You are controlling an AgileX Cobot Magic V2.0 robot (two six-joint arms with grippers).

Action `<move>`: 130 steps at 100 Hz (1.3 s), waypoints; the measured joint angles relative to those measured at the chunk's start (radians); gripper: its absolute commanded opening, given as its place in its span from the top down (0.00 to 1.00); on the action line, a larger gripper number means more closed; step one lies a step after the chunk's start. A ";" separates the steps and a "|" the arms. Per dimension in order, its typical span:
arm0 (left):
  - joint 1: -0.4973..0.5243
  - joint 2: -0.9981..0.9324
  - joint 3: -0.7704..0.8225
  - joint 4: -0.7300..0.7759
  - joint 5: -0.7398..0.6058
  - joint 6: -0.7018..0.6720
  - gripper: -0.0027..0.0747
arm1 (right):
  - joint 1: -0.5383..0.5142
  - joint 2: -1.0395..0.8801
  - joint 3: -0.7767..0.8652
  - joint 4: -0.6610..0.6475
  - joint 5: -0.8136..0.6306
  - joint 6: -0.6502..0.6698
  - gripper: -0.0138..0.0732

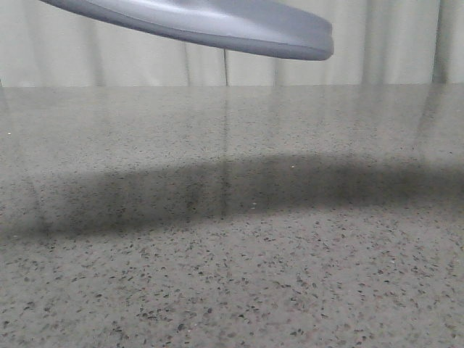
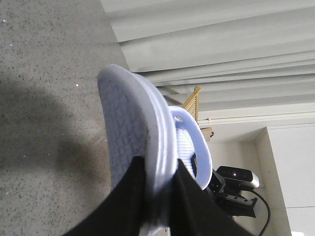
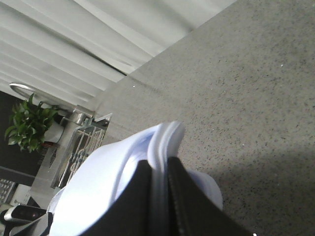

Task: Insert blue slippers together front up
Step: 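Bring both held slippers toward each other above the table, then nest the right-held slipper onto the left-held one and lower them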

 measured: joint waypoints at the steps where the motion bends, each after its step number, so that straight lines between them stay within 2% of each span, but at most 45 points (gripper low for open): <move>1: 0.000 0.000 0.000 0.000 0.000 0.000 0.94 | -0.002 0.000 0.000 0.002 0.002 -0.004 0.96; 34: -0.021 0.000 0.000 0.000 -0.004 0.004 0.94 | -0.013 0.087 -0.002 0.051 0.111 -0.121 0.96; 55: -0.023 0.000 0.000 0.000 -0.036 0.023 0.94 | -0.014 0.093 -0.002 0.051 0.093 -0.201 0.95; 65: -0.025 0.000 0.000 0.000 -0.048 0.025 0.94 | -0.012 0.084 -0.002 0.016 0.061 -0.222 0.84; 82: -0.029 0.000 0.000 0.000 -0.070 0.027 0.94 | -0.003 0.054 -0.002 -0.063 0.035 -0.230 0.47; 91: -0.031 0.000 0.000 0.004 -0.081 0.027 0.94 | 0.001 0.048 -0.002 -0.072 0.034 -0.235 0.34; 101: -0.033 0.000 0.000 0.027 -0.099 0.027 0.94 | 0.007 0.048 -0.002 -0.072 0.034 -0.237 0.27; 130: -0.035 0.000 0.000 0.073 -0.142 0.027 0.95 | 0.009 0.042 -0.002 -0.072 -0.009 -0.244 0.27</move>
